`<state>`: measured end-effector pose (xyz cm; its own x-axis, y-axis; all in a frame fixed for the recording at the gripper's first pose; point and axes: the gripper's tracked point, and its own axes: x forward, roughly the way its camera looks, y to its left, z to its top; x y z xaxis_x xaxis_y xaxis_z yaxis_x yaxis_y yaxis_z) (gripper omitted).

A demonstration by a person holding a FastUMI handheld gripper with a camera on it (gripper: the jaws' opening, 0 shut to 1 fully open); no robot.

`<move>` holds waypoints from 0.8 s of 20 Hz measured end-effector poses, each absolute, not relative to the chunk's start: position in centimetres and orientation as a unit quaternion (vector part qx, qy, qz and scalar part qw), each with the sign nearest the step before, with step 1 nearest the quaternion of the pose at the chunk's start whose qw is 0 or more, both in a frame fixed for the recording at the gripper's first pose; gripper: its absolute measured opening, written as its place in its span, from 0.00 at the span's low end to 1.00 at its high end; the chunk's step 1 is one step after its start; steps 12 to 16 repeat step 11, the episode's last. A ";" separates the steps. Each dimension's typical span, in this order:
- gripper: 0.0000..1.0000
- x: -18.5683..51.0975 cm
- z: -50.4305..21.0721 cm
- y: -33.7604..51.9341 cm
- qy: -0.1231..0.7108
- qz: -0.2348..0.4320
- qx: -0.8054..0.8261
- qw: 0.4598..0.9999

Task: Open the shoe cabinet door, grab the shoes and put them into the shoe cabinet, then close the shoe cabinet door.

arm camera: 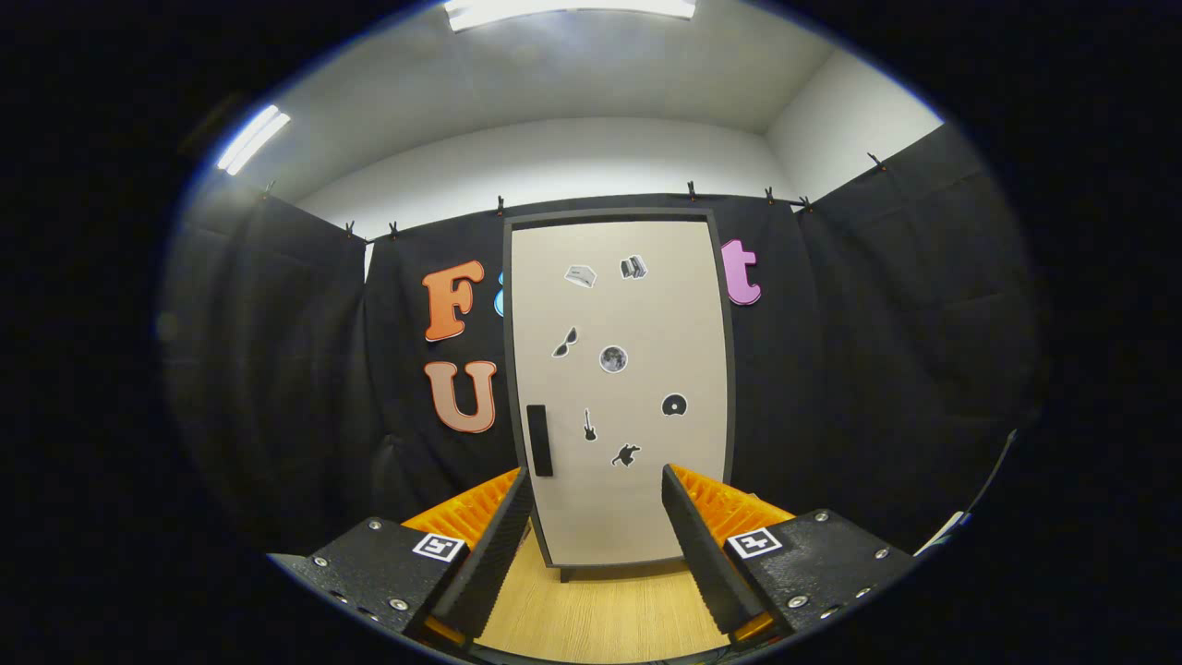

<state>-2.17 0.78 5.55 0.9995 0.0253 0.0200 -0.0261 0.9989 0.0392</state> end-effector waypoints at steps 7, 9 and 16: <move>0.88 -3.6 6.0 0.5 -0.015 0.004 0.013 1.000; 0.88 -3.6 6.1 0.7 -0.018 0.005 0.012 1.000; 0.89 -3.4 5.8 0.4 -0.015 0.000 0.006 1.000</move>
